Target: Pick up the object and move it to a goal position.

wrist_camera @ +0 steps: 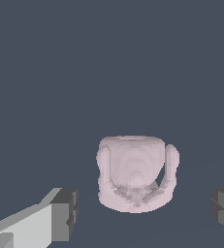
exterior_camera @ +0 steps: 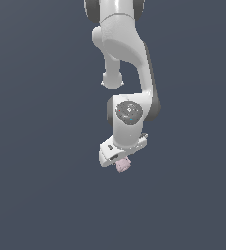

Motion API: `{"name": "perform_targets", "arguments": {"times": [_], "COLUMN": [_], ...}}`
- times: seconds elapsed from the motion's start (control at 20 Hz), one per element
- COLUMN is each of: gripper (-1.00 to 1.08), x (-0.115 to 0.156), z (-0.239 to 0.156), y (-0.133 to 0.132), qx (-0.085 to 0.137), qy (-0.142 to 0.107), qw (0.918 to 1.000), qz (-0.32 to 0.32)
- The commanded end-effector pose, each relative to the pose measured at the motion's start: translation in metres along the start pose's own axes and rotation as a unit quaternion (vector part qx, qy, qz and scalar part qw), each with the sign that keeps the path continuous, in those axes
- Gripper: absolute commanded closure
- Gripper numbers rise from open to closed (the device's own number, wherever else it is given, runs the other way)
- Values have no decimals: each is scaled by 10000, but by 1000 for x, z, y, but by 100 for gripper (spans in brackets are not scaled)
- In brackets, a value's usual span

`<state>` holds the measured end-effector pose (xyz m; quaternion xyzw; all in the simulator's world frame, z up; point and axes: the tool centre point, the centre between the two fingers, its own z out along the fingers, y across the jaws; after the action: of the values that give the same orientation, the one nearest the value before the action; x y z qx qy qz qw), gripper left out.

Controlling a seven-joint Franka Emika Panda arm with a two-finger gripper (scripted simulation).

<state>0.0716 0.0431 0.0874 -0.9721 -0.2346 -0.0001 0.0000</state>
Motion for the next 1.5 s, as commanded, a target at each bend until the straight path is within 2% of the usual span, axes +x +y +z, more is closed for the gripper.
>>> {"name": "perform_targets", "arguments": {"times": [0.0,0.35,0.65,0.7,1.45], "gripper": [-92,-92,-92,108,108], "x": [0,-1,1,1,-2], "z": [7,42,48,48,39], "y": [0,-1,0,0,4], "qx": [2,0,0,0,0], "qy": [-5,-2,-1,-1,-1], "qw": [10000,10000,10000,10000,10000], "qz": [-3,-23,-25,-25,-25]}}
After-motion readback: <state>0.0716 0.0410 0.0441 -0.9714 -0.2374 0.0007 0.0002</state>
